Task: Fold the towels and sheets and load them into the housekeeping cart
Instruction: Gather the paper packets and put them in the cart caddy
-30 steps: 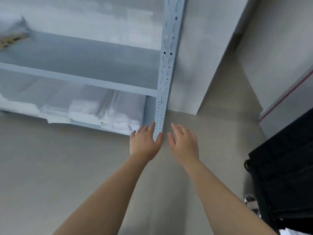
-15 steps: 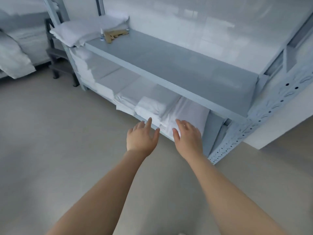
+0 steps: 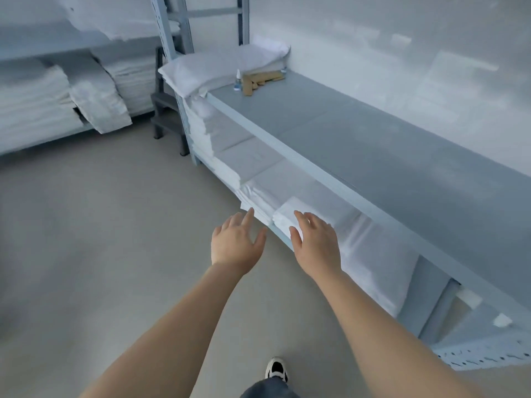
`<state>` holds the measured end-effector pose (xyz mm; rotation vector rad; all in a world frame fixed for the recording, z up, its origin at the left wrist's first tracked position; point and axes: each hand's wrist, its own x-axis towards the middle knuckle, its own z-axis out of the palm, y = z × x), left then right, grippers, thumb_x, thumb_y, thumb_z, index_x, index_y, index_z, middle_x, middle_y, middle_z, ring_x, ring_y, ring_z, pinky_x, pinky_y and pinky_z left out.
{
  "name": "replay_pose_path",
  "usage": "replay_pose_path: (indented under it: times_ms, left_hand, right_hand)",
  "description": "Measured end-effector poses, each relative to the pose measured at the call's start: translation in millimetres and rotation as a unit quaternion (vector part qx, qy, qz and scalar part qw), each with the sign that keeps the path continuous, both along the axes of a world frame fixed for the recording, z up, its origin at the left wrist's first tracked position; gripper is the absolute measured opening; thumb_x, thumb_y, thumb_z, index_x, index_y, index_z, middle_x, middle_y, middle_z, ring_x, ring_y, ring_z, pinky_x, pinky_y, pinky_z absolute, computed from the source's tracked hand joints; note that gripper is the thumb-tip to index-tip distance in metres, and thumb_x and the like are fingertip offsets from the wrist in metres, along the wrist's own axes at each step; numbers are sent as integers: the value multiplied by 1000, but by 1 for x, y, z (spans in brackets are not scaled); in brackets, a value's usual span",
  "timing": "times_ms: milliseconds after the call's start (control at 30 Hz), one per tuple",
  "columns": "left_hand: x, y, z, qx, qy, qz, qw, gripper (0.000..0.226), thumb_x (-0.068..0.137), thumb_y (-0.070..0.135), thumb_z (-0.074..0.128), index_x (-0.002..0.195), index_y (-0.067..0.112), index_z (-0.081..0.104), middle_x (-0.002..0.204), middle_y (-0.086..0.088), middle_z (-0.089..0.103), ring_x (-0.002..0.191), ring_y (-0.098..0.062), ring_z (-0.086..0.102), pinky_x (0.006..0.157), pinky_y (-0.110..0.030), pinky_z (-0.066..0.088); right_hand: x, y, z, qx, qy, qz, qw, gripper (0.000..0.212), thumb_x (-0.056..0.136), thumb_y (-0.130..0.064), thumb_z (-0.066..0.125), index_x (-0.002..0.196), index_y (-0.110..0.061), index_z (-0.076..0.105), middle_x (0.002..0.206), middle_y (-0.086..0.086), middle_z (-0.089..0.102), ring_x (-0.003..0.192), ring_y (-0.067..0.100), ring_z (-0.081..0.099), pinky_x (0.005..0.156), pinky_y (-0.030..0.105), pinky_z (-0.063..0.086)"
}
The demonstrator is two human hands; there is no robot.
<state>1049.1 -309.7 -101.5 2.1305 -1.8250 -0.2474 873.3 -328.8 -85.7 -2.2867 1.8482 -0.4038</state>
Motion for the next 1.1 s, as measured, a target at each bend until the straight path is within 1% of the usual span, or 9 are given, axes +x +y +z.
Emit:
replay_pose_path:
  times_ms: [200, 333, 433, 567, 733, 900, 1000, 1100]
  left_hand:
    - [22, -89, 7, 7, -7, 38, 999, 61, 95, 56, 30, 150, 29, 26, 147, -2, 43, 136, -21, 38, 109, -37, 28]
    - [47, -128, 9, -8, -9, 63, 998, 59, 95, 55, 31, 148, 29, 29, 139, -1, 50, 130, -20, 44, 105, -35, 30]
    - [75, -158, 7, 15, -9, 84, 996, 63, 95, 58, 25, 151, 29, 23, 148, -2, 42, 137, -20, 37, 110, -36, 27]
    - [119, -202, 1, 24, 0, 93, 995, 64, 95, 60, 24, 152, 30, 20, 151, -2, 38, 140, -19, 32, 113, -37, 25]
    - [195, -275, -1, 27, 1, 75, 997, 64, 95, 59, 26, 152, 29, 19, 151, -2, 38, 141, -20, 32, 113, -38, 26]
    - [275, -348, 8, 24, -4, 43, 999, 63, 96, 58, 26, 152, 29, 19, 151, -2, 38, 140, -20, 32, 113, -39, 27]
    - [309, -389, 15, 17, -6, 21, 1000, 63, 96, 57, 27, 152, 29, 20, 151, -2, 38, 141, -21, 31, 112, -39, 27]
    - [330, -425, 17, 15, 3, 2, 1000, 63, 96, 56, 28, 152, 29, 19, 153, -4, 34, 142, -21, 28, 112, -38, 22]
  right_hand:
    - [22, -104, 1, 0, 7, 37, 999, 44, 102, -34, 34, 144, -20, 39, 144, 3, 43, 132, 20, 39, 112, 42, 24]
    - [51, -153, -2, 11, 0, 61, 998, 45, 101, -35, 35, 143, -19, 41, 144, 5, 44, 131, 23, 40, 110, 42, 27]
    - [82, -186, -5, 19, 7, 84, 996, 45, 102, -36, 33, 143, -20, 40, 145, 4, 43, 132, 23, 40, 110, 42, 27]
    - [131, -232, -11, 23, 3, 96, 995, 44, 102, -36, 34, 144, -22, 39, 146, 3, 42, 133, 22, 39, 112, 42, 26]
    - [207, -302, -14, 25, 3, 81, 996, 45, 102, -36, 33, 144, -21, 38, 147, 3, 41, 135, 21, 37, 113, 43, 26]
    - [282, -366, -6, 19, -3, 42, 999, 44, 102, -36, 33, 143, -21, 39, 147, 2, 41, 134, 20, 37, 112, 42, 27]
    - [315, -396, -2, 13, -8, 21, 1000, 44, 101, -36, 36, 142, -19, 41, 145, 4, 43, 132, 22, 40, 110, 42, 29]
    - [334, -422, 0, 17, 6, 0, 1000, 45, 102, -37, 34, 143, -21, 39, 146, 3, 42, 133, 21, 40, 110, 41, 29]
